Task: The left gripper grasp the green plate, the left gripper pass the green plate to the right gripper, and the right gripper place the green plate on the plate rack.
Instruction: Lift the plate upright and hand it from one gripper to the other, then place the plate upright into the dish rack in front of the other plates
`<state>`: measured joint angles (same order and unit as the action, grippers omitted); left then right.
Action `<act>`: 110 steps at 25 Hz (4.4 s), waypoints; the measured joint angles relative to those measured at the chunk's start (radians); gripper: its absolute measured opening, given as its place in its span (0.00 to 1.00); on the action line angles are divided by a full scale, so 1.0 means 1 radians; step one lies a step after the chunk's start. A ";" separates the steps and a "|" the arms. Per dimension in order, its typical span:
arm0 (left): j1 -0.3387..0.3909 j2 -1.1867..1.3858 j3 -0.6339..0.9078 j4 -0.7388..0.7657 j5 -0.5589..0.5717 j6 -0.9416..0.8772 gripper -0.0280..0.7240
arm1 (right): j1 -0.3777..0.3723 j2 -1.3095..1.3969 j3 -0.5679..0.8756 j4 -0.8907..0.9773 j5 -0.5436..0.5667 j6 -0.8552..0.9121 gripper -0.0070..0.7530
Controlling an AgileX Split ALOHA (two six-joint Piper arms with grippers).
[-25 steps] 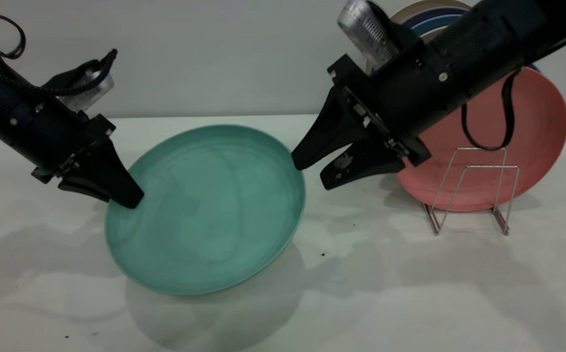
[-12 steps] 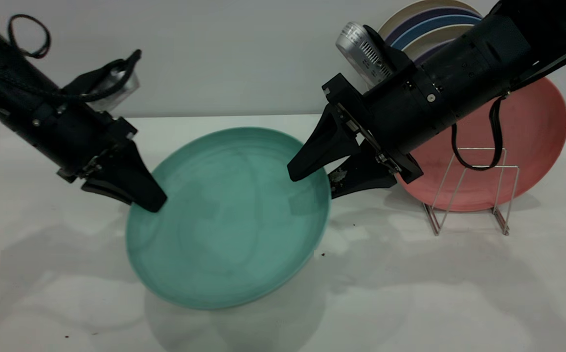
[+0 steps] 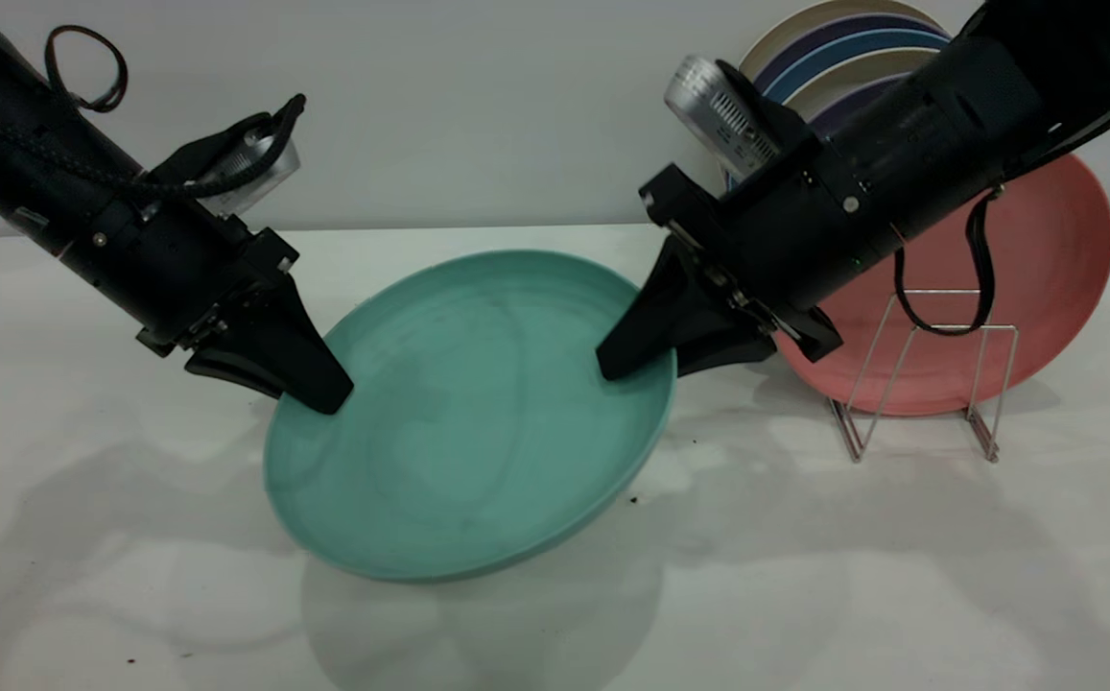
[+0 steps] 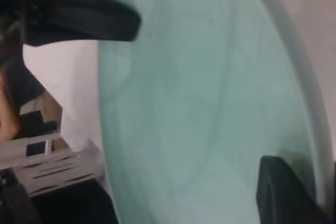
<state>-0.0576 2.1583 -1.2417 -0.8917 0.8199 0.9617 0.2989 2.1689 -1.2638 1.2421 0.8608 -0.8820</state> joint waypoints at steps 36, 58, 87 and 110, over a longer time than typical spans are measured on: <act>0.069 -0.115 -0.001 0.007 0.161 -0.034 0.83 | 0.000 -0.087 0.000 -0.254 -0.218 -0.292 0.06; 0.107 -0.147 -0.001 0.046 0.165 -0.056 0.83 | 0.001 -0.560 0.233 -0.545 -0.714 -0.817 0.08; 0.107 -0.147 -0.001 0.046 0.145 -0.056 0.82 | -0.196 -0.599 0.265 -0.516 -0.707 -0.864 0.08; 0.107 -0.147 -0.001 0.046 0.145 -0.056 0.82 | -0.197 -0.538 0.265 -0.459 -0.701 -0.904 0.14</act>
<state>0.0490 2.0117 -1.2429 -0.8454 0.9647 0.9052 0.1020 1.6310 -0.9993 0.7827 0.1596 -1.7860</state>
